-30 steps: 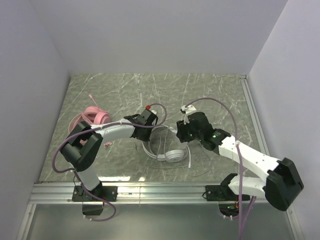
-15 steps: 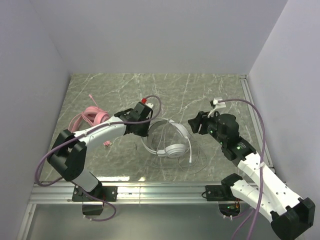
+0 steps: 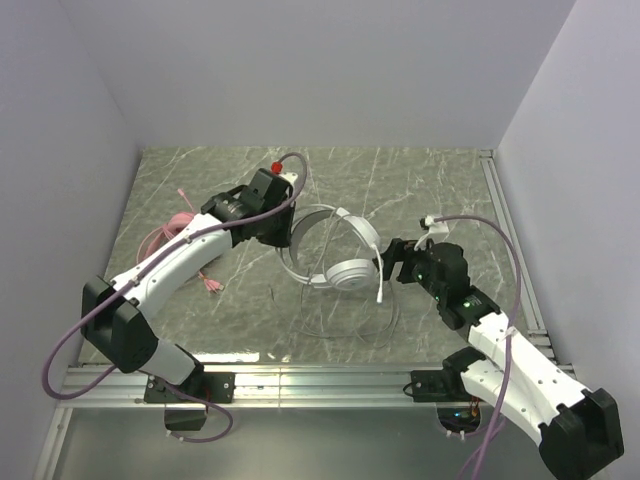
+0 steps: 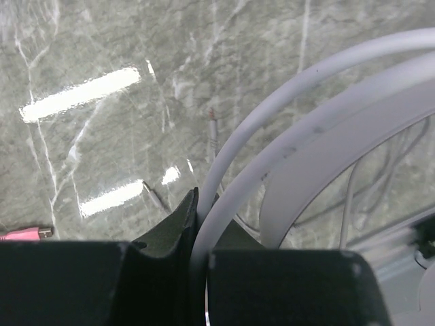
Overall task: Wrap the headphones
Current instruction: Wrap the headphone cable with the right arm
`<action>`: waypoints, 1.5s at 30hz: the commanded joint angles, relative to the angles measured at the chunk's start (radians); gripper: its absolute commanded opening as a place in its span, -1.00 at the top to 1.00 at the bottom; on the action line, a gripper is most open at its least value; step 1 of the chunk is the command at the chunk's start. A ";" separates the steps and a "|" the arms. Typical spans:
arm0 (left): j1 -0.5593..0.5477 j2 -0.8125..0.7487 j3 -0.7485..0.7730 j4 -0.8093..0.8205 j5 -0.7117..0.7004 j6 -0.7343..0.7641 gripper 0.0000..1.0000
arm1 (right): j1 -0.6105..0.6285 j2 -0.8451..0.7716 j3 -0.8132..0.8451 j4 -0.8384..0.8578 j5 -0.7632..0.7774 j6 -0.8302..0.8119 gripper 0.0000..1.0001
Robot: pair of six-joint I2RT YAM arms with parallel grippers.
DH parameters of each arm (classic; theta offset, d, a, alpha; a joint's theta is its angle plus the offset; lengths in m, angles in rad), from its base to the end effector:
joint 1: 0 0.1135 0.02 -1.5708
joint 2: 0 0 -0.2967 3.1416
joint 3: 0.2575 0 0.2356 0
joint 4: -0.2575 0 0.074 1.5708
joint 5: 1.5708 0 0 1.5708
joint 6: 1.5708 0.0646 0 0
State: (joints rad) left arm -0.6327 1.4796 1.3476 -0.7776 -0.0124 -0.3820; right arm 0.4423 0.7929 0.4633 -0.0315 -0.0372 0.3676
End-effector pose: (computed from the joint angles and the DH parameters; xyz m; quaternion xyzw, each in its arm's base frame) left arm 0.2519 -0.1837 0.3291 0.1163 0.9387 -0.1526 0.2866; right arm 0.1584 0.0777 0.2589 -0.0413 0.8215 0.2381 0.5165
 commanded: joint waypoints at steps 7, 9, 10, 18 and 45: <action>0.005 -0.042 0.198 -0.107 0.218 0.003 0.99 | -0.004 -0.047 -0.135 0.393 -0.133 -0.018 -0.86; 0.005 -0.042 0.226 -0.121 0.236 0.002 0.99 | -0.002 -0.043 -0.172 0.462 -0.154 -0.036 -0.86; 0.005 -0.042 0.257 -0.132 0.242 -0.004 0.99 | -0.002 -0.038 -0.181 0.520 -0.179 -0.041 -0.86; 0.005 -0.019 0.346 -0.206 0.279 0.015 0.99 | 0.013 0.040 -0.221 0.722 -0.230 -0.058 -0.83; 0.013 -0.038 0.403 -0.106 0.485 0.000 0.99 | 0.061 0.374 -0.187 0.906 -0.139 0.211 1.00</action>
State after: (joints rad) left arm -0.6270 1.4914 1.6844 -0.9783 0.3683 -0.3561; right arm 0.5598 1.1397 0.2787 0.8337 -0.1860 0.4950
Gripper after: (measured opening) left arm 0.100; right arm 0.008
